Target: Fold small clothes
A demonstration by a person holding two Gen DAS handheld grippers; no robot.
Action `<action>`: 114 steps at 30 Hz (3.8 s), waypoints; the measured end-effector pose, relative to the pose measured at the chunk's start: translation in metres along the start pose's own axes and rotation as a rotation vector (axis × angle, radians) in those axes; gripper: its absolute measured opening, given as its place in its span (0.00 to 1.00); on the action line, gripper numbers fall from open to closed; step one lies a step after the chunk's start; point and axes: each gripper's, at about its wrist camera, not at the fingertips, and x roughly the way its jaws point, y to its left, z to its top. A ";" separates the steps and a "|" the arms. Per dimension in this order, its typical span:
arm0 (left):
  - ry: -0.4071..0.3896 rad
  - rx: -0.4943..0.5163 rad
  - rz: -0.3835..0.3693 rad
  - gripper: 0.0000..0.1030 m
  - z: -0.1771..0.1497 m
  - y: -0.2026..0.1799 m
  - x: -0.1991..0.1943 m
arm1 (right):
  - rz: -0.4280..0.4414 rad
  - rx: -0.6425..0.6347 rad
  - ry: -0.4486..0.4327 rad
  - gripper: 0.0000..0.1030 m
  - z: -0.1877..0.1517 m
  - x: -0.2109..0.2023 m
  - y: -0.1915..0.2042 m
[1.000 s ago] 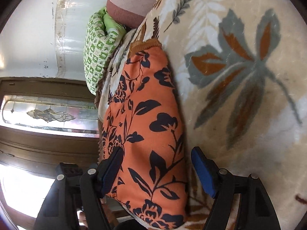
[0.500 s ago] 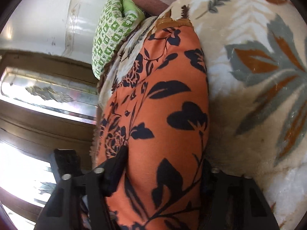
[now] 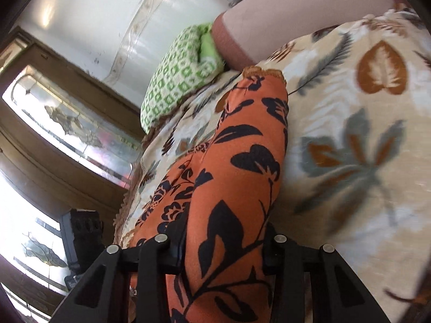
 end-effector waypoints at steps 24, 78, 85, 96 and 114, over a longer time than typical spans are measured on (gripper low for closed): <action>-0.112 0.242 0.417 0.53 -0.044 -0.094 -0.004 | -0.264 -0.139 -0.173 0.55 -0.014 -0.104 -0.036; -0.435 0.154 0.682 0.98 -0.066 -0.149 -0.149 | -0.464 -0.409 -0.325 0.56 -0.117 -0.188 0.121; -0.449 0.141 0.716 0.98 -0.065 -0.145 -0.152 | -0.458 -0.405 -0.322 0.56 -0.116 -0.187 0.118; -0.373 0.188 0.739 0.98 -0.061 -0.151 -0.146 | -0.448 -0.402 -0.330 0.56 -0.113 -0.186 0.119; -0.377 0.208 0.729 0.98 -0.065 -0.164 -0.150 | -0.450 -0.389 -0.339 0.56 -0.118 -0.188 0.119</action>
